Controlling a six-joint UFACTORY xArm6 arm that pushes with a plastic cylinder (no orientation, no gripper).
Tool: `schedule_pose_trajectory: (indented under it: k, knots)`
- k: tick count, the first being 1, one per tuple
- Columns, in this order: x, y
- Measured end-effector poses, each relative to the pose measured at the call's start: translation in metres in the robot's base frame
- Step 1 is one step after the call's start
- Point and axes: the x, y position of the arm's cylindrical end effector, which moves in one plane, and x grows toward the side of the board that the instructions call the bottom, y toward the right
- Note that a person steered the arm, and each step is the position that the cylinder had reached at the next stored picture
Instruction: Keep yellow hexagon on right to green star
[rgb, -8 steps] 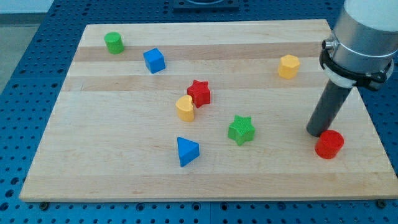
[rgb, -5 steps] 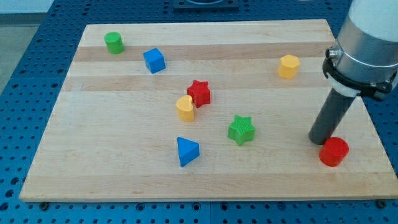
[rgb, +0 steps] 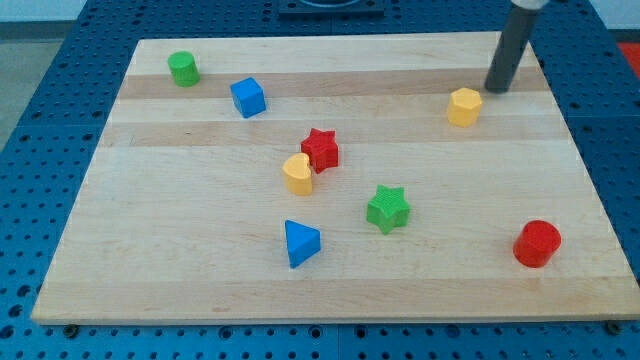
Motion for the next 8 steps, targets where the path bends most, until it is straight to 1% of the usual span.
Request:
schedule_pose_trajectory:
  k: [1,2,4,6,7,8]
  knots:
    - [-0.011,-0.017]
    - [0.003,-0.046]
    - [0.049,-0.051]
    - [0.125,-0.050]
    - [0.154,-0.050]
    - [0.167,-0.050]
